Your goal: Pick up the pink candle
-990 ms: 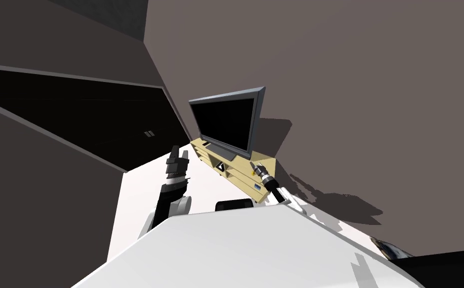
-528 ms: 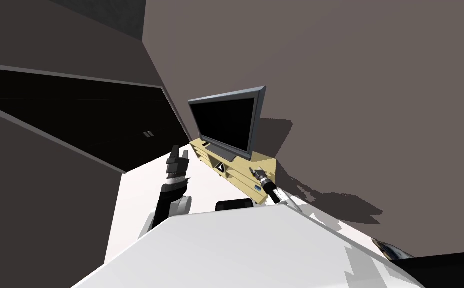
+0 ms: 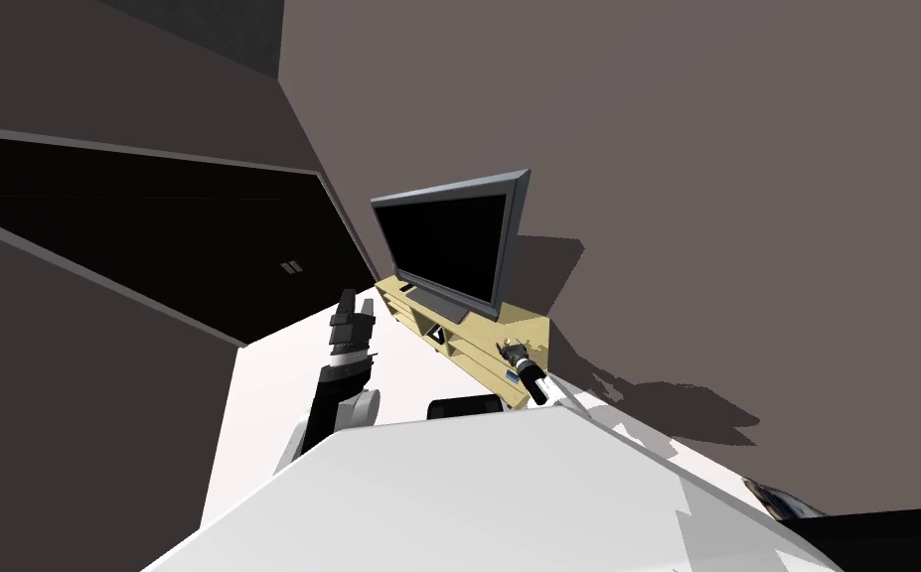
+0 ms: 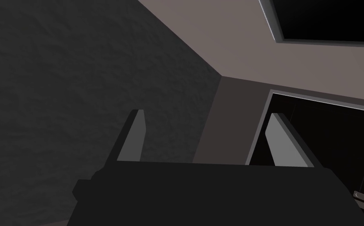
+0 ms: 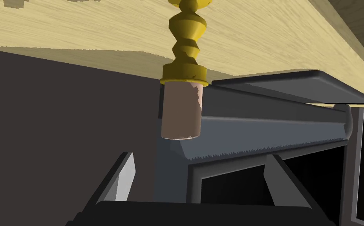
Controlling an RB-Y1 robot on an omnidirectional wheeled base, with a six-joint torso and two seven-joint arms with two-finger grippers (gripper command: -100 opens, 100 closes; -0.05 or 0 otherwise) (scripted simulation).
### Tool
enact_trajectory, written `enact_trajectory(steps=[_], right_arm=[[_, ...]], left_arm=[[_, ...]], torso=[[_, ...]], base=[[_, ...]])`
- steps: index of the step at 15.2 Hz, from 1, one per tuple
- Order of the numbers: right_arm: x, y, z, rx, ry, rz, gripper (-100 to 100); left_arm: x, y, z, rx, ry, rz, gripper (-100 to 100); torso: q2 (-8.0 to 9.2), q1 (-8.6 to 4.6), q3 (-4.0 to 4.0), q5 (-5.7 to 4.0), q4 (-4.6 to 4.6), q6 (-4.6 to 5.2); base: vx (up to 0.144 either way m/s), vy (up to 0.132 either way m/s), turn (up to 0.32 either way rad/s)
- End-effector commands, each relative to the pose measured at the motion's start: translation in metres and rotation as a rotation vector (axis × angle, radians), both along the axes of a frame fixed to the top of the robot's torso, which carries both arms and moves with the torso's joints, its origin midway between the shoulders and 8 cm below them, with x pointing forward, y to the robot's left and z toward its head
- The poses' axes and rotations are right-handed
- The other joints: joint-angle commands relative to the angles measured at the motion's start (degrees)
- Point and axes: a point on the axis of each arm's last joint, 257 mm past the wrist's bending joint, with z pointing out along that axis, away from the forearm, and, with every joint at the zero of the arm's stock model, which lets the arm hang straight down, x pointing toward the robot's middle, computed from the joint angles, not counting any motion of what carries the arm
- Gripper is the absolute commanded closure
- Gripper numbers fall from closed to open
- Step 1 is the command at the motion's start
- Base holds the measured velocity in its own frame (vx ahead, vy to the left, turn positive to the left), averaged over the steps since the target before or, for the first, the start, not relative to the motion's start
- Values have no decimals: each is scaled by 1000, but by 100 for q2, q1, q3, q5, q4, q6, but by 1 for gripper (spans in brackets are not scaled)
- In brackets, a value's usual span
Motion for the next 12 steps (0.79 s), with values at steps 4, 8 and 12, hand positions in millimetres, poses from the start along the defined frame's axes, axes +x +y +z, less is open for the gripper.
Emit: enact_trajectory(steps=[4, 8, 12], right_arm=[[-14, -13, -39, -195, 97, 30, -100], [-21, -19, -54, -282, 137, 48, -100], [-18, -22, -60, -305, 145, 57, -100]], left_arm=[[0, 0, 0, 0, 0, 0, 0], [0, 0, 0, 0, 0, 0, 0], [0, 0, 0, 0, 0, 0, 0]], torso=[[-1, 1, -1, 0, 0, 0], [10, 4, 5, 1, 2, 1], [15, 3, 9, 1, 3, 0]], base=[[41, 4, -4], [17, 8, -18], [7, 8, -23]])
